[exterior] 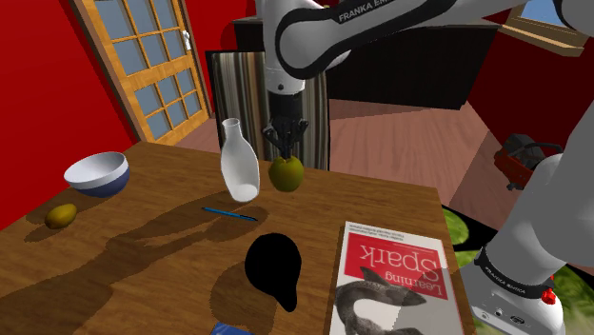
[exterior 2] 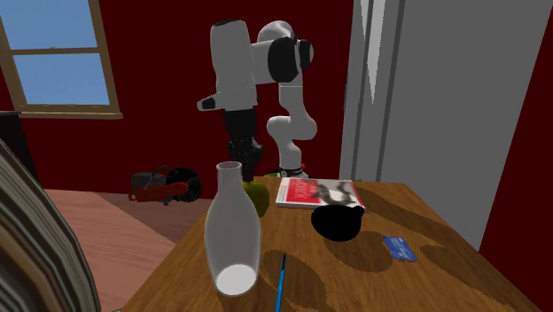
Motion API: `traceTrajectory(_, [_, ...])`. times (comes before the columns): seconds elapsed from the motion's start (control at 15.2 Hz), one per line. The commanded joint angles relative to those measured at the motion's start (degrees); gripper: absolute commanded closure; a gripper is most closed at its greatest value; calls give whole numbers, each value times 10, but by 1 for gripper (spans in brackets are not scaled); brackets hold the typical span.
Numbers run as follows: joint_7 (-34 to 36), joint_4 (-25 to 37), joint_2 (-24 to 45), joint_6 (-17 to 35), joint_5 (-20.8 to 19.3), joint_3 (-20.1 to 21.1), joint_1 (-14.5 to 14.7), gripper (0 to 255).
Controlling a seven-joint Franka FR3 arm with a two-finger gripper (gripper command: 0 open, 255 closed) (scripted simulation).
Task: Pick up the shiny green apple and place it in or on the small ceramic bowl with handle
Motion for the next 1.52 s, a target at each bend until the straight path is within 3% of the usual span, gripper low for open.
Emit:
traceTrajectory(0.0, [0, 8, -6, -14, 1, 0, -1, 255])
traceTrajectory(0.99, [7, 108, -17, -125, 1, -1, -2, 255])
traceTrajectory(1.45, [87, 95, -61, -147, 12, 39, 38, 255])
